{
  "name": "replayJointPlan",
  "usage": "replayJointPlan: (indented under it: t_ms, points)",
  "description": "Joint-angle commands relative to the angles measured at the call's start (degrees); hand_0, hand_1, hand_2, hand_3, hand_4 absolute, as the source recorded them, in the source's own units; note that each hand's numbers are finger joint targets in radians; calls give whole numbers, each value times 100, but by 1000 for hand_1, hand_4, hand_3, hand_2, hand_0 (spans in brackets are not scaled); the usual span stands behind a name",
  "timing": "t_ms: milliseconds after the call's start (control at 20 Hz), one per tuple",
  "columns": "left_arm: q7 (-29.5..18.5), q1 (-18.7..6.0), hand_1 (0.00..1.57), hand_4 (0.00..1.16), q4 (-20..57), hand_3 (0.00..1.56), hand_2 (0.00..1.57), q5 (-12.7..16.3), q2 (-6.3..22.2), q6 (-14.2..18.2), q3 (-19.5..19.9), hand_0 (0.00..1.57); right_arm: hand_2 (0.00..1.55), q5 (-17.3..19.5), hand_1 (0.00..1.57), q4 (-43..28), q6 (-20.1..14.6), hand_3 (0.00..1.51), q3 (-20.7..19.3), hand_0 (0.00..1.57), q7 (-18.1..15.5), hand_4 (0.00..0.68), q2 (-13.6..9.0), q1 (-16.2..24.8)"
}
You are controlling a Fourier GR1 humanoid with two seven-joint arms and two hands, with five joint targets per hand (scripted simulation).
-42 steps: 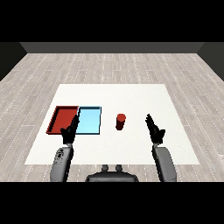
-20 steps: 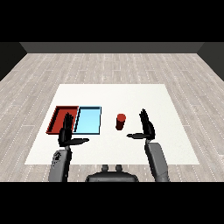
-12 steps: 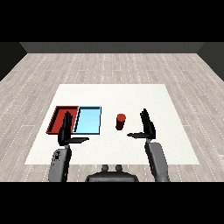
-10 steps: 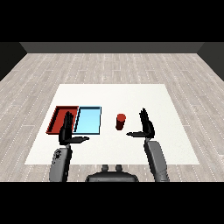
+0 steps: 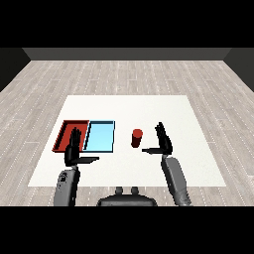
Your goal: Pick the red can and put it in the red box
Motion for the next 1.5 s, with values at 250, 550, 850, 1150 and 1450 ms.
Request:
replayJointPlan:
  t_ms: [250,550,850,1150,1450]
  points:
    - [-425,118,0,0,271,0,0,12,-163,-92,-136,0,0,-483,0,1447,-490,0,227,0,-361,0,69,-952]
    - [-22,327,0,0,-317,0,0,108,-126,-42,-143,0,0,-660,0,2179,-56,0,37,0,-895,0,-23,-1134]
    - [-117,-314,0,0,358,0,0,170,-101,-11,15,0,0,-1399,0,2919,-496,0,655,0,-1287,0,69,-1595]
    - [185,-227,0,0,35,0,0,317,101,-108,176,0,0,-1336,0,2759,-507,0,574,0,-1193,0,70,-1554]
    - [-99,-203,0,0,218,0,0,132,-86,27,0,0,0,-1918,0,3505,-675,0,1020,0,-1661,0,70,-1854]
